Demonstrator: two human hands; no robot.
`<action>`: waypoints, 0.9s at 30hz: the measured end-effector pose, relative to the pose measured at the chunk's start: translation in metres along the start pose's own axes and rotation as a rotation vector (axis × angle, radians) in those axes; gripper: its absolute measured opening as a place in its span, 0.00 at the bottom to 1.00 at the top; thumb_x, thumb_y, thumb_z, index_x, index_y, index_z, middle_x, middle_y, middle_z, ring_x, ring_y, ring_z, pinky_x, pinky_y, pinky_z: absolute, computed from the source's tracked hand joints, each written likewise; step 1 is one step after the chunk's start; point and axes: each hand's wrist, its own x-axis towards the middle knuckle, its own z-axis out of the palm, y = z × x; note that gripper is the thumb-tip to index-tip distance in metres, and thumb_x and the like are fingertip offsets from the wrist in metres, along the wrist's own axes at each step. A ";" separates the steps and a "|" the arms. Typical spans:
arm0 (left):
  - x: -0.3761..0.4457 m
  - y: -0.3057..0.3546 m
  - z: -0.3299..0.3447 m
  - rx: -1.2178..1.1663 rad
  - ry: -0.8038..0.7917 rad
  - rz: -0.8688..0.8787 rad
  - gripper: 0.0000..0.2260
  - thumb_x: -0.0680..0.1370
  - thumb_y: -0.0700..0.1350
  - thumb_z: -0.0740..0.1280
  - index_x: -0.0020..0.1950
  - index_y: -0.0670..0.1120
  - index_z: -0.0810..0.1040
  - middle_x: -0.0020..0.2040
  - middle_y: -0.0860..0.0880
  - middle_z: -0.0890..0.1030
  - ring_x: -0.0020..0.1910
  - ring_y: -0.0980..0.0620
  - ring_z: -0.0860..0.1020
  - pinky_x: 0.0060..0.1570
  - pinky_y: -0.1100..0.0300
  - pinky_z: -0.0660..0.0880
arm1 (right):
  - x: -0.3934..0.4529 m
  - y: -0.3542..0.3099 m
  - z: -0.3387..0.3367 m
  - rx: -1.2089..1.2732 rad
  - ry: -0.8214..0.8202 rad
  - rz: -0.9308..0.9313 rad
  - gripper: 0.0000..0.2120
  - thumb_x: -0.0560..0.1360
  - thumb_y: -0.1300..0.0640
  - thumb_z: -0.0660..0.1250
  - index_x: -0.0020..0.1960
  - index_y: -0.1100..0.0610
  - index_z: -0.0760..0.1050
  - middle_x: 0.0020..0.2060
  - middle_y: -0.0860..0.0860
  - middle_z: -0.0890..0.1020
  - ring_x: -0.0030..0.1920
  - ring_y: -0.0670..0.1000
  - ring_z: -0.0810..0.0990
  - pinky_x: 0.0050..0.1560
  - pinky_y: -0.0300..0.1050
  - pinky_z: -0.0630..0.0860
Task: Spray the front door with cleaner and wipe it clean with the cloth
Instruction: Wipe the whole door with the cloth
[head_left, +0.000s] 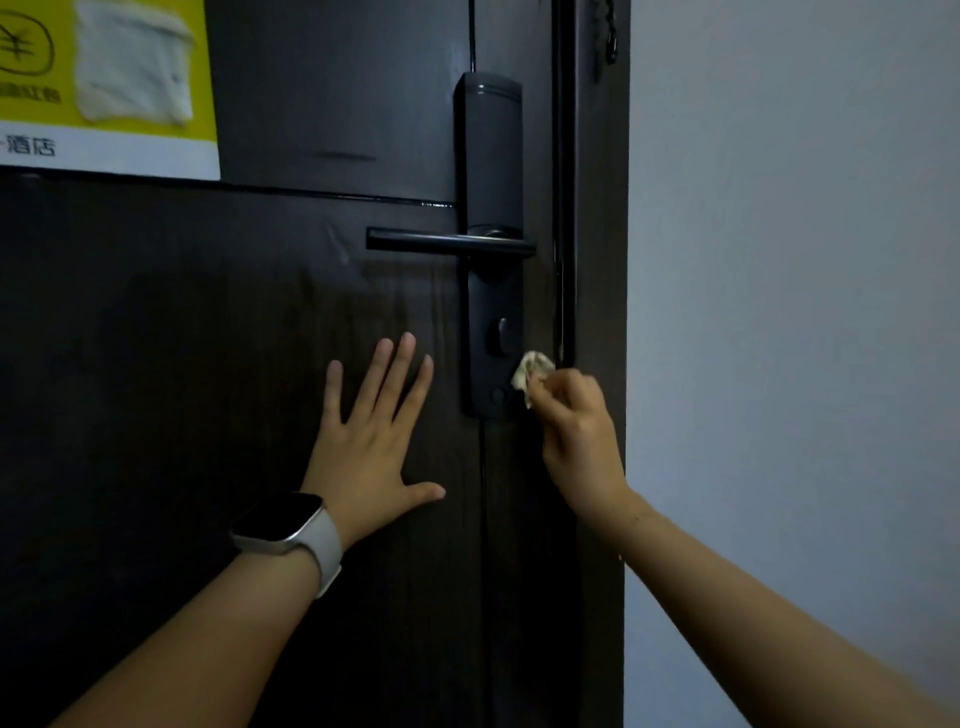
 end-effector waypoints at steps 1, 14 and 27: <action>0.000 0.000 0.001 0.000 0.006 0.001 0.62 0.57 0.74 0.70 0.79 0.45 0.46 0.80 0.42 0.42 0.78 0.43 0.40 0.71 0.38 0.34 | -0.008 0.000 -0.001 -0.012 -0.024 -0.016 0.25 0.67 0.77 0.67 0.62 0.63 0.78 0.48 0.57 0.76 0.49 0.55 0.73 0.50 0.37 0.68; 0.000 0.000 0.003 -0.013 0.030 0.018 0.63 0.54 0.74 0.72 0.79 0.44 0.52 0.80 0.41 0.48 0.78 0.41 0.46 0.71 0.37 0.39 | 0.210 -0.001 -0.029 -0.035 0.188 0.013 0.12 0.74 0.72 0.60 0.52 0.64 0.77 0.48 0.60 0.73 0.49 0.53 0.71 0.49 0.38 0.67; -0.001 0.000 0.003 -0.027 0.024 0.014 0.63 0.53 0.74 0.72 0.78 0.45 0.53 0.80 0.41 0.49 0.78 0.41 0.47 0.72 0.37 0.39 | 0.216 0.001 -0.036 -0.055 0.063 0.029 0.14 0.72 0.72 0.60 0.56 0.66 0.75 0.50 0.55 0.70 0.54 0.58 0.73 0.46 0.27 0.64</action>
